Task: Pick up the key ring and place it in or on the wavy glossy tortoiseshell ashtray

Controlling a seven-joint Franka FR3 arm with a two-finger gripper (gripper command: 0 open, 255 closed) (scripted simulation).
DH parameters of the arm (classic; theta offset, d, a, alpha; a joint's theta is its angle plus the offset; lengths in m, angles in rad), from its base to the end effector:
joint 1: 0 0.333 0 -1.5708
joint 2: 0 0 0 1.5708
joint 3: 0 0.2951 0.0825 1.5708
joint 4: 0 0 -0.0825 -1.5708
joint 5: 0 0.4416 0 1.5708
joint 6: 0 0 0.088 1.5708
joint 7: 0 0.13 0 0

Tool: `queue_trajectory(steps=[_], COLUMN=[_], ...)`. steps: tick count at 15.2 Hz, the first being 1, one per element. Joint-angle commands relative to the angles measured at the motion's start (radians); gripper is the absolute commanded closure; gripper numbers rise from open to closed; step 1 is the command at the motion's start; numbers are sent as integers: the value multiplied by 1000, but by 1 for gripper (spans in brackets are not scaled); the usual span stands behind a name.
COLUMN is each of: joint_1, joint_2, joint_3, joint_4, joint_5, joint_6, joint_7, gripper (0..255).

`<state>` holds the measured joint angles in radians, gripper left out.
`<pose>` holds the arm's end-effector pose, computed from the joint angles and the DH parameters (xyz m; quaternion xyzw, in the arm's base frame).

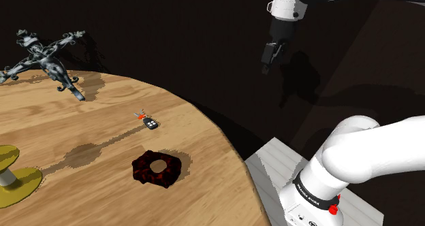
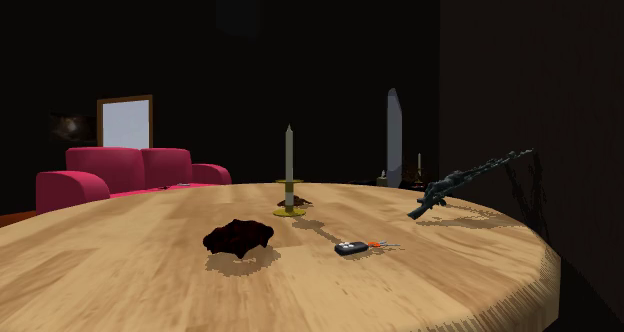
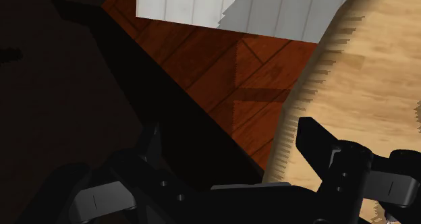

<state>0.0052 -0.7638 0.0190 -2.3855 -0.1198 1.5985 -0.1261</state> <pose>0.3859 -0.0053 0.5322 0.9949 0.0746 -0.0152 0.0657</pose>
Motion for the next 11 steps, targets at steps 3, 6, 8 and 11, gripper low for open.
queue_trajectory(steps=[3, 6, 8, 11], joint_1=[13, 31, 42, 58], joint_2=[42, 113, 164, 248], joint_3=[28, 69, 96, 136], joint_4=[-2, 3, 13, 36], joint_5=[25, 60, 79, 104], joint_6=[39, 97, 136, 192], joint_7=[37, 92, 127, 178], gripper=[0, 0, 0, 0])
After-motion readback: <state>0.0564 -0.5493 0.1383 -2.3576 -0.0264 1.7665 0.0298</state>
